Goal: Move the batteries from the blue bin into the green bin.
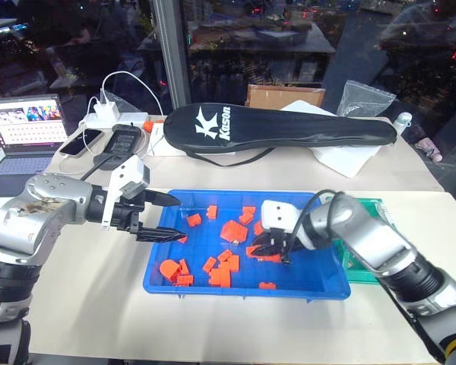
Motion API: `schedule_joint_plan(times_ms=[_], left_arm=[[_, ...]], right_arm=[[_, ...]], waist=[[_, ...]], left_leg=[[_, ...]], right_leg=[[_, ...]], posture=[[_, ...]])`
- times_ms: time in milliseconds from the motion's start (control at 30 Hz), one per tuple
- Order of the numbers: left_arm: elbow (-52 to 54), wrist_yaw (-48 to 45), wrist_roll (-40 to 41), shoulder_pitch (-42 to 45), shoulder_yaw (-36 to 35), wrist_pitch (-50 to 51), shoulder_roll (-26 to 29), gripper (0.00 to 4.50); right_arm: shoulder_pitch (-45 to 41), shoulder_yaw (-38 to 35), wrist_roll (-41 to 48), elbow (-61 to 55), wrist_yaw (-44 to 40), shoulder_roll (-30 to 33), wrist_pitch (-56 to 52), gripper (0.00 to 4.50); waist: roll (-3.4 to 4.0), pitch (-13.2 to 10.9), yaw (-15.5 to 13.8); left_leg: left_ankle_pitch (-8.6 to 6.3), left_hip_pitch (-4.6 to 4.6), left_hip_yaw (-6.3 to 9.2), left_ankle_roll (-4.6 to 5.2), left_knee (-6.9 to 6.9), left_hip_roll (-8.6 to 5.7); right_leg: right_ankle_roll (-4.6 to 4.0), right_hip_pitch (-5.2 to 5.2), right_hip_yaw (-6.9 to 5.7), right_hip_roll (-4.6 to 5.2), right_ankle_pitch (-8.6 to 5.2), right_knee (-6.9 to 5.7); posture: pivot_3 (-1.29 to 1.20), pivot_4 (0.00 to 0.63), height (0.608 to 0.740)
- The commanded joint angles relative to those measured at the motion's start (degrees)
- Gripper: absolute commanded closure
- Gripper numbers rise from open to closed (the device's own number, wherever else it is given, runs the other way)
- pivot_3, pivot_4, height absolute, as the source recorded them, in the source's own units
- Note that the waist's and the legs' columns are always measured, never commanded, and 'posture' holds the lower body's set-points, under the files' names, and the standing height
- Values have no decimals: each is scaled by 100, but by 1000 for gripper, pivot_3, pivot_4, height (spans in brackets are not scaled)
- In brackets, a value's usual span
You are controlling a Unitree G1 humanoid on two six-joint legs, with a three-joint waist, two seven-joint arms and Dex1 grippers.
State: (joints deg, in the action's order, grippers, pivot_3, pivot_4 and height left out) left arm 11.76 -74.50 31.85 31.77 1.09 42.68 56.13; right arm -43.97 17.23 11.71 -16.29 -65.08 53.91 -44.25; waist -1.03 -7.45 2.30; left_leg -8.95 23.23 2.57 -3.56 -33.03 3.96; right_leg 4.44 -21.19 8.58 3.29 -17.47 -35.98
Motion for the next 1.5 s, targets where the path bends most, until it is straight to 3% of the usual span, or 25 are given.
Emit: schedule_joint_plan(times_ms=[33,200,300,367,500,633,733,967,1133,1433,1500], left_arm=[[104,-47,88,126,-82,-26,42,0],[117,-62,78,152,-47,-18,26,0],[113,-54,69,170,-35,-13,14,0],[111,-52,55,168,-29,-16,23,0],[151,6,9,150,-22,27,63,0],[138,44,-141,42,-25,-178,99,0],[14,165,-355,45,13,-414,40,0],[36,103,-346,113,39,-404,20,0],[52,107,-339,146,50,-387,17,0],[77,114,-327,158,57,-383,14,0],[65,110,-336,170,68,-394,8,0]], right_arm=[[88,-211,177,-338,-107,86,-99,3439],[409,222,79,-582,30,-145,-243,3439],[480,547,-35,-651,341,-596,-457,2763],[534,725,-95,-736,442,-721,-599,2076],[684,85,160,-970,1352,-1391,-1845,748],[910,-1239,178,-1682,2538,-2890,-3679,748],[888,-1785,524,-1808,2807,-3604,-4781,748],[1232,-1538,1764,-1609,3767,-3445,-4825,748],[1170,-1331,1815,-1140,4799,-3431,-4825,748],[1220,-1023,2390,-897,5718,-3345,-4825,748],[1210,-843,2385,-842,5862,-3309,-4825,1250]], waist=[[0,0,9],[0,0,12],[0,0,31],[0,0,23],[-1,0,-9],[-2,1,-13],[-3,3,-6],[-3,2,5],[-3,2,47],[-3,2,43],[-3,2,43]], left_leg=[[0,0,0,0,0,0],[0,-2,0,0,0,0],[0,-4,0,0,-1,0],[0,-1,1,0,-1,0],[0,2,1,0,-3,0],[0,1,6,0,-3,0],[1,-2,10,0,-1,0],[1,2,12,-1,0,0],[1,-3,13,0,7,1],[1,1,15,0,8,1],[1,1,15,0,8,1]], right_leg=[[0,0,0,0,0,0],[0,2,0,0,0,0],[0,2,0,-1,0,-1],[0,-1,1,-2,0,-5],[0,1,0,-1,0,-3],[-7,1,-2,-3,4,-10],[-33,1,-2,-6,20,-14],[-29,1,-6,-3,15,-7],[-29,0,-5,-5,13,-9],[-28,-2,-5,-5,13,-7],[-27,-2,-5,-5,12,-6]], posture=[[0,150,740],[0,150,740],[0,150,740],[0,150,740],[0,150,740],[0,150,740],[0,150,740],[0,150,740],[0,150,740],[0,150,740],[0,150,740]])
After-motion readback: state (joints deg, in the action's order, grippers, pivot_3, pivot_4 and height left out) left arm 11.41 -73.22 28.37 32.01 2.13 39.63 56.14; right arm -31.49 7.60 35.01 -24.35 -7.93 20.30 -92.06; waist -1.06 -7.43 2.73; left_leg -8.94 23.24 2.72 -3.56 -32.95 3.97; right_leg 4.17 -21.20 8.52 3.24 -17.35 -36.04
